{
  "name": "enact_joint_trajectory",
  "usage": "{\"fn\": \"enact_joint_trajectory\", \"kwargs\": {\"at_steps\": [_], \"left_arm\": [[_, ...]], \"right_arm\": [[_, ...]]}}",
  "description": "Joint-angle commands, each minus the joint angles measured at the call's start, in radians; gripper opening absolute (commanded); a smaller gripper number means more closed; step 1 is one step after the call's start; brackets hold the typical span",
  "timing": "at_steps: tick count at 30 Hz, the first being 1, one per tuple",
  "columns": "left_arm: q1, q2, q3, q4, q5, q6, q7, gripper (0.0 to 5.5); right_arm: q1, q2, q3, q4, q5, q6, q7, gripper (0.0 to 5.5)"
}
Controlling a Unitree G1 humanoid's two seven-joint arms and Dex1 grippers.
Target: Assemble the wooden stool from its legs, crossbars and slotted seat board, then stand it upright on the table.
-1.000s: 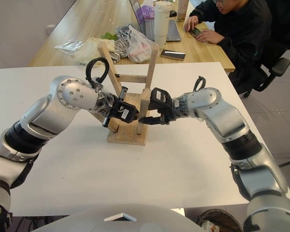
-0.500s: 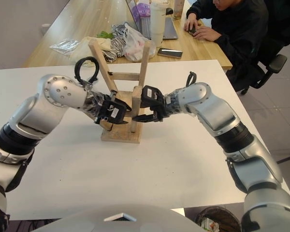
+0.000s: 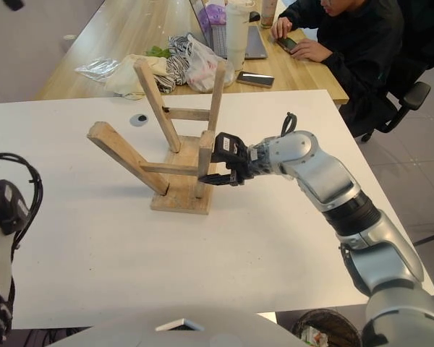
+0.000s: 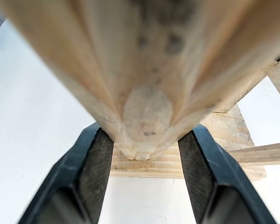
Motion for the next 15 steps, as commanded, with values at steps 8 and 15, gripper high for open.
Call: {"fn": "enact_joint_trajectory", "kwargs": {"at_steps": [8,15], "left_arm": [[0.582,0.048,-0.236,0.219,0.148,-0.314,-0.368,2.26],[0.728,0.028,-0.287,-0.025,0.042,-0.165,-0.406,2.44]], "right_arm": [[0.157,-0.143,-0.036,0.032,-0.011,-0.056,0.239,2.0],[0.153,-0.143,-0.044,0.035,-0.022,-0.066,0.253,2.0]]}}
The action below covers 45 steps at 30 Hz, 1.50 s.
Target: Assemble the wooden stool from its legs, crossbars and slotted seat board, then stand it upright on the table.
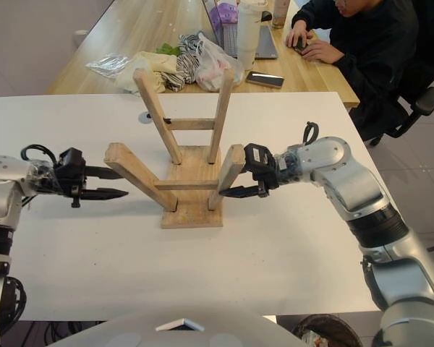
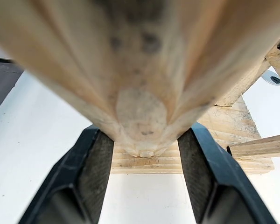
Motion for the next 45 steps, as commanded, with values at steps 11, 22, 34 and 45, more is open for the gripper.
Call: {"fn": "enact_joint_trajectory", "kwargs": {"at_steps": [11,22,34,45], "left_arm": [[0.084,-0.048,0.015,-0.248,-0.171,0.226,0.121,3.86],[0.078,-0.073,0.051,-0.315,-0.258,0.28,0.184,2.96],[0.189,-0.097,-0.192,-0.175,0.068,-0.07,0.217,2.0],[0.101,-0.154,-0.205,-0.308,-0.018,-0.059,0.323,2.67]], "right_arm": [[0.044,-0.016,0.078,0.079,-0.099,0.008,0.063,2.0],[0.019,0.006,0.094,0.097,-0.113,0.004,0.078,2.0],[0.094,0.092,0.172,0.101,-0.148,0.042,-0.008,2.0],[0.026,0.149,-0.013,0.235,-0.115,0.082,-0.167,2.82]]}}
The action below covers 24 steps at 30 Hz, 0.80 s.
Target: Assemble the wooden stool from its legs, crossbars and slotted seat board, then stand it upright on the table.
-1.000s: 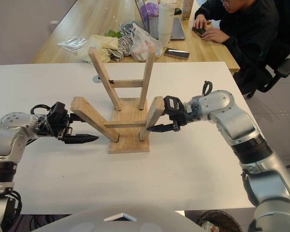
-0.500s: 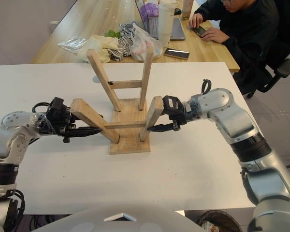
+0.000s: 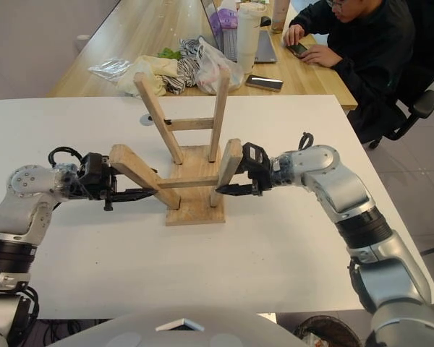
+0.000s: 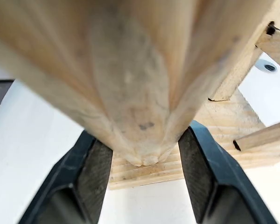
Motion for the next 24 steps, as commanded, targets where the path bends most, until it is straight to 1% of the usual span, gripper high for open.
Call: {"fn": "enact_joint_trajectory", "kwargs": {"at_steps": [1,4,7,9,10,13,14,16,18,19,20,22,23,24], "left_arm": [[0.046,-0.006,-0.09,-0.092,0.026,0.086,-0.024,2.85],[0.073,0.02,-0.091,-0.157,-0.003,0.137,-0.053,3.28],[0.094,-0.013,-0.075,-0.28,-0.106,0.279,0.0,3.8],[0.116,-0.02,-0.067,-0.328,-0.145,0.336,0.031,3.97],[0.124,-0.019,-0.064,-0.334,-0.145,0.35,0.045,4.16],[0.136,-0.026,-0.058,-0.295,-0.073,0.328,0.118,4.64],[0.131,-0.047,-0.066,-0.283,-0.05,0.327,0.157,4.75],[0.104,-0.12,-0.119,-0.267,-0.006,0.312,0.215,4.99],[0.051,-0.234,-0.19,-0.232,0.031,0.304,0.274,5.19],[0.016,-0.305,-0.227,-0.196,0.06,0.285,0.313,5.39],[-0.017,-0.374,-0.254,-0.154,0.086,0.273,0.355,5.39],[-0.097,-0.522,-0.29,-0.036,0.153,0.229,0.469,5.39],[-0.124,-0.576,-0.294,0.007,0.178,0.211,0.52,5.39],[-0.134,-0.603,-0.296,0.026,0.196,0.195,0.547,5.39]], "right_arm": [[-0.03,0.025,-0.036,0.125,-0.064,-0.051,-0.032,3.01],[-0.067,0.027,-0.068,0.212,-0.112,-0.121,-0.045,3.48],[-0.126,0.09,-0.119,0.382,-0.189,-0.222,-0.183,4.01],[-0.15,0.146,-0.162,0.481,-0.214,-0.268,-0.292,4.22],[-0.149,0.166,-0.18,0.51,-0.215,-0.28,-0.327,4.42],[-0.081,0.175,-0.223,0.481,-0.192,-0.267,-0.332,4.96],[-0.047,0.168,-0.239,0.452,-0.181,-0.254,-0.325,5.0],[0.026,0.157,-0.286,0.38,-0.147,-0.211,-0.323,5.0],[0.082,0.157,-0.329,0.327,-0.129,-0.184,-0.338,5.0],[0.097,0.156,-0.341,0.323,-0.139,-0.192,-0.351,5.0],[0.103,0.158,-0.355,0.326,-0.147,-0.2,-0.371,5.0],[0.102,0.179,-0.429,0.334,-0.121,-0.194,-0.443,5.0],[0.111,0.186,-0.465,0.333,-0.11,-0.192,-0.476,5.0],[0.119,0.19,-0.486,0.334,-0.107,-0.193,-0.499,5.0]]}}
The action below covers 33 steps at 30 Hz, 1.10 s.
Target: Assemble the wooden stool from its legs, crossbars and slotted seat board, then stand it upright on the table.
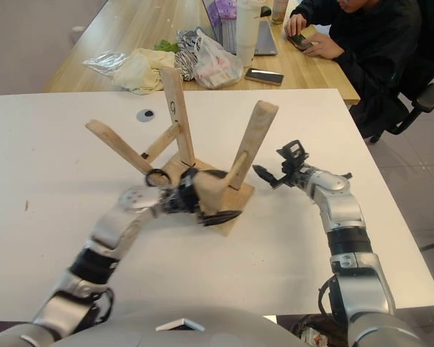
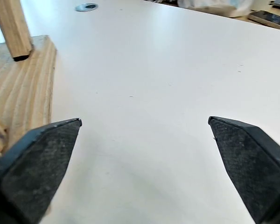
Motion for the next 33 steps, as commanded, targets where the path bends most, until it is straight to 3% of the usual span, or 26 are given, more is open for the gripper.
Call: {"fn": "enact_joint_trajectory", "kwargs": {"at_steps": [1,6,14,18,22,27,31,33], "left_arm": [[-0.074,-0.125,-0.016,0.096,0.078,-0.062,0.126,5.39],[0.1,0.075,0.019,-0.164,0.066,-0.005,0.043,5.39],[0.236,0.414,0.286,-0.558,-0.224,0.223,-0.133,5.39],[0.288,0.552,0.394,-0.549,-0.384,0.321,-0.26,5.39],[0.341,0.679,0.415,-0.416,-0.361,0.285,-0.414,5.39],[0.297,0.665,0.373,-0.101,-0.207,0.11,-0.444,5.39],[0.121,0.557,0.373,0.224,-0.119,-0.079,-0.412,5.39],[0.046,0.492,0.365,0.349,-0.081,-0.192,-0.391,5.39]], "right_arm": [[0.018,0.002,-0.096,-0.005,0.014,0.0,-0.094,5.0],[0.076,-0.008,-0.144,-0.047,0.004,-0.006,-0.142,5.0],[0.035,-0.004,-0.131,-0.013,-0.015,-0.027,-0.125,5.0],[0.085,-0.02,-0.127,-0.068,-0.026,-0.046,-0.109,5.0],[0.248,-0.007,-0.169,-0.256,0.083,-0.063,-0.007,5.0],[0.449,-0.108,-0.146,-0.482,0.234,0.089,0.212,5.0],[0.552,-0.184,-0.103,-0.635,0.3,0.18,0.327,5.0],[0.532,-0.148,-0.069,-0.645,0.285,0.177,0.295,5.0]]}}
